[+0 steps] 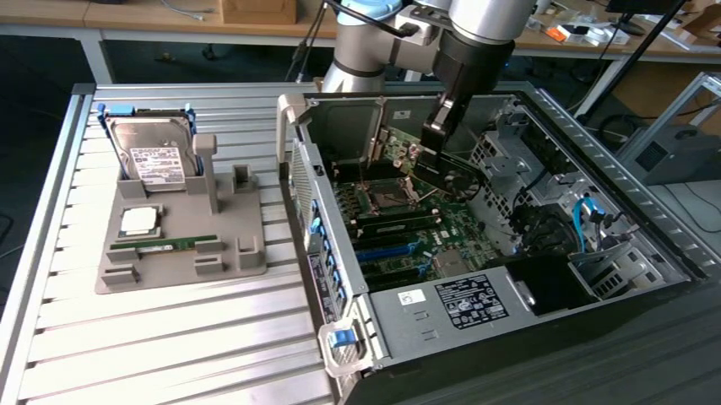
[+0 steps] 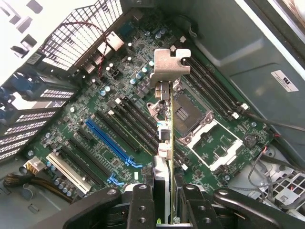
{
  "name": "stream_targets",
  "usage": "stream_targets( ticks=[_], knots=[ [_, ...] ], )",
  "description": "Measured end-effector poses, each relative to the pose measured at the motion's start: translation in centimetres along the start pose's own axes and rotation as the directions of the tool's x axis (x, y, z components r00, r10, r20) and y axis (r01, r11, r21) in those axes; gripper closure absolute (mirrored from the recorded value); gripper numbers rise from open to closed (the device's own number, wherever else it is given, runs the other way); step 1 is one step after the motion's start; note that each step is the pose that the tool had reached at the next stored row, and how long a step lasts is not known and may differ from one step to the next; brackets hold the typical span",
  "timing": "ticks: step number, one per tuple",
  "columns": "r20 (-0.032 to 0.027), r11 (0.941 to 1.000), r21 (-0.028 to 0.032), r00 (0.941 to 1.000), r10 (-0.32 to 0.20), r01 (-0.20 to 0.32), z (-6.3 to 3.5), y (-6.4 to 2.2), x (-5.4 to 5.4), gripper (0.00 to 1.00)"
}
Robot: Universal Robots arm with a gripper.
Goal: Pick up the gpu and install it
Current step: 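Insert the gpu into the slot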
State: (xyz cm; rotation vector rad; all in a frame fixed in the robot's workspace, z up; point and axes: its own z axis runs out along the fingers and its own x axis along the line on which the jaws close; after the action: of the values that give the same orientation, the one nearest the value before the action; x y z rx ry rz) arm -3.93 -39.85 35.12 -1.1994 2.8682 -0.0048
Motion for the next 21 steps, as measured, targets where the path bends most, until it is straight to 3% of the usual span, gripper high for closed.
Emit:
stream_targets(
  ticks=[21],
  knots=[
    [0.0008,0.9987,-0.0015,0.9987,-0.05,0.05,0.01,0.0,0.0,0.73]
  ],
)
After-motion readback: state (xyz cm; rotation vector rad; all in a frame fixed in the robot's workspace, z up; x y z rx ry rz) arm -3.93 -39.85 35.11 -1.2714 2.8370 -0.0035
